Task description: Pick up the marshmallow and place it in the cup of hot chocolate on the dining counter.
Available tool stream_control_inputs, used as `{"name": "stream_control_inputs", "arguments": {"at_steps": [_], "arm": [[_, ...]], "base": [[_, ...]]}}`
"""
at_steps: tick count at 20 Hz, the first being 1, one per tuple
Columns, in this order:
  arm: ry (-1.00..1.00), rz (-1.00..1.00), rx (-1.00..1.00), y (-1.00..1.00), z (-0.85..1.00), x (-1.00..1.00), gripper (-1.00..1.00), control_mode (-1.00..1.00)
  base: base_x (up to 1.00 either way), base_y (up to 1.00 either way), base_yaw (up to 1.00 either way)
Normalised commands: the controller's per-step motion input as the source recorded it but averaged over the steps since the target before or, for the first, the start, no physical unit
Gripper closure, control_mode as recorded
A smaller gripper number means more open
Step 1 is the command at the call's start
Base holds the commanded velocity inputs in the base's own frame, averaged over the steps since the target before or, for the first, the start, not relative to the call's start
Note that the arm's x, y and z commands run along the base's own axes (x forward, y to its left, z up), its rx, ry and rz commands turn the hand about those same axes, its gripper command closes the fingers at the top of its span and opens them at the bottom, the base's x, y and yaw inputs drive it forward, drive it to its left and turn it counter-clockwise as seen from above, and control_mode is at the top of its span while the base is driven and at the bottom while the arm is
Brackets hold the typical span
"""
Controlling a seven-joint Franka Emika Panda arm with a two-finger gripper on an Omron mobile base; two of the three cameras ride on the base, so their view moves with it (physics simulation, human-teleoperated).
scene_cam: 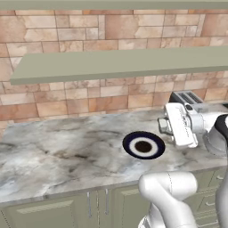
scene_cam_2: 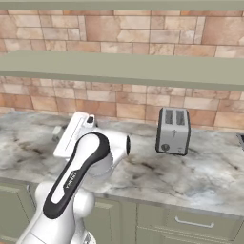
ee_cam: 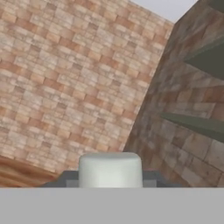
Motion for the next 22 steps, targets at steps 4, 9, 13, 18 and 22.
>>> {"name": "stream_control_inputs", "arguments": {"at_steps": [4, 9, 13, 18, 22], "arm": [[0.0, 0.0, 0.0, 0.0, 0.0, 0.0, 1.0, 1.0], [0.0, 0.0, 0.0, 0.0, 0.0, 0.0, 1.0, 1.0], [0.0, 0.0, 0.0, 0.0, 0.0, 0.0, 1.0, 1.0], [0.0, 0.0, 0.0, 0.0, 0.0, 0.0, 1.0, 1.0], [0.0, 0.0, 0.0, 0.0, 0.0, 0.0, 1.0, 1.0]], "base": [[-0.42, -0.24, -0.01], [-0.63, -0.83, -0.3], [-0.23, -0.88, -0.54], [0.0, -0.83, -0.73], [0.0, -0.55, -0.87]]}}
